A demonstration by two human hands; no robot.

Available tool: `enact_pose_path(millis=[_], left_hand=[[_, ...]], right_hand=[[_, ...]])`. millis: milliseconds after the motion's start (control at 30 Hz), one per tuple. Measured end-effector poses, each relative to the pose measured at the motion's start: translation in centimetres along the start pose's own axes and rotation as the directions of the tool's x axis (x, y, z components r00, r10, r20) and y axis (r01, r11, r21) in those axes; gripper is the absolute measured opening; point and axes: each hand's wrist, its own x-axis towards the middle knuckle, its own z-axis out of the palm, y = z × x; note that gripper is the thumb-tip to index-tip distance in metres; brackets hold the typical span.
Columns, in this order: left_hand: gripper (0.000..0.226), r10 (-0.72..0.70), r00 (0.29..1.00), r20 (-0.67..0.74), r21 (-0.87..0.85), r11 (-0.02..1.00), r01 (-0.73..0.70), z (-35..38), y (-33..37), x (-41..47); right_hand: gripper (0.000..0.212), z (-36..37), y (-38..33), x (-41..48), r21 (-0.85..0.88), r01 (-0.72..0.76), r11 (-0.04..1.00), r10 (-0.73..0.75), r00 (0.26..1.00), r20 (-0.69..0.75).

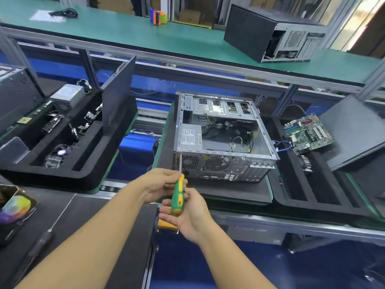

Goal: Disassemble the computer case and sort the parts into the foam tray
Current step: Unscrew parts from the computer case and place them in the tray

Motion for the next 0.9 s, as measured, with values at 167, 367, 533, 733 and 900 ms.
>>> enact_pose_path(millis=[167, 367, 533, 733, 900], left_hand=[[0.034, -0.018, 0.999, 0.043, 0.125, 0.992, 0.013, 0.4, -0.6, -0.4], [0.047, -0.059, 0.998, 0.019, 0.084, 0.995, 0.057, 1.6, 0.1, -1.1], [0.023, -0.058, 0.998, 0.025, -0.086, 0.994, 0.059, 1.1, -0.2, -0.9], [0.04, -0.1, 0.991, 0.09, 0.05, 0.994, 0.096, 0.7, -0.3, -1.1], [0.048, -0.058, 0.997, -0.051, 0.078, 0.995, 0.062, 1.1, -0.2, -1.1]], right_hand=[[0.027, -0.9, 1.1, -0.2, -0.001, 0.107, 0.994, -0.107, 0.993, -0.05], [0.038, 0.0, 0.5, -0.5, -0.064, 0.188, 0.98, -0.195, 0.973, -0.126], [0.038, -0.3, 0.2, -1.0, 0.139, 0.027, 0.99, -0.024, 0.999, -0.024], [0.021, 0.0, 1.4, -0.9, 0.09, 0.122, 0.988, -0.116, 0.991, -0.069], [0.032, 0.7, 1.8, -0.9, 0.071, 0.163, 0.984, -0.158, 0.985, -0.074]])
